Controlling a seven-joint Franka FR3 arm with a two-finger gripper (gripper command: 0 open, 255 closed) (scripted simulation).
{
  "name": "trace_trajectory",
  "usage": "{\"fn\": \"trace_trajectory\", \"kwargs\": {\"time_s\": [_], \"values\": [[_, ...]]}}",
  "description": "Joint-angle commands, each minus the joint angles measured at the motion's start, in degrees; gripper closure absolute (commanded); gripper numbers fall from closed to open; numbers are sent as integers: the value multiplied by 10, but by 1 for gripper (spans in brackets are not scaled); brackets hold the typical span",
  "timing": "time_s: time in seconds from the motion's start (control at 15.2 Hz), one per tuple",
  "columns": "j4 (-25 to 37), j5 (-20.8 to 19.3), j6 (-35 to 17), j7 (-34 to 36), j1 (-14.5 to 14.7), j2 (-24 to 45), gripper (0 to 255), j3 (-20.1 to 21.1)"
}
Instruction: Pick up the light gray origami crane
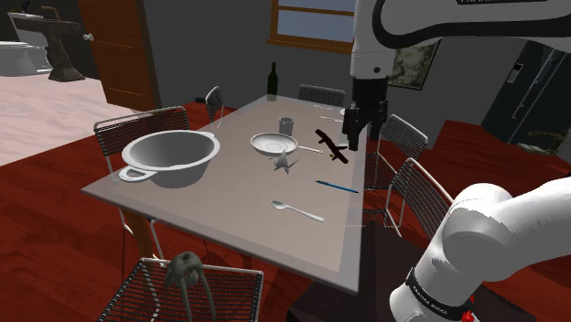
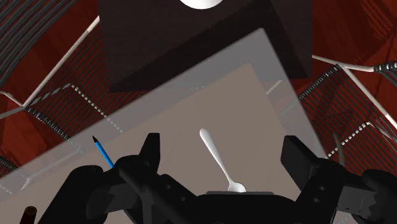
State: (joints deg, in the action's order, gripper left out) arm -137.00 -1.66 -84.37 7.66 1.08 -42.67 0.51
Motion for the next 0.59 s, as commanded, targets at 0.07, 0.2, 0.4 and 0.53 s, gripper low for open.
{"fn": "trace_trajectory", "kwargs": {"time_s": [0.07, 0.2, 0.4, 0.53], "values": [[-6, -6, -21, -10, -1, 10, 0, -6], [-16, -17, -63, -28, -4, 33, 0, -18], [-25, -31, -126, -55, -7, 73, 0, -36], [-26, -39, -167, -72, -9, 104, 0, -48]]}}
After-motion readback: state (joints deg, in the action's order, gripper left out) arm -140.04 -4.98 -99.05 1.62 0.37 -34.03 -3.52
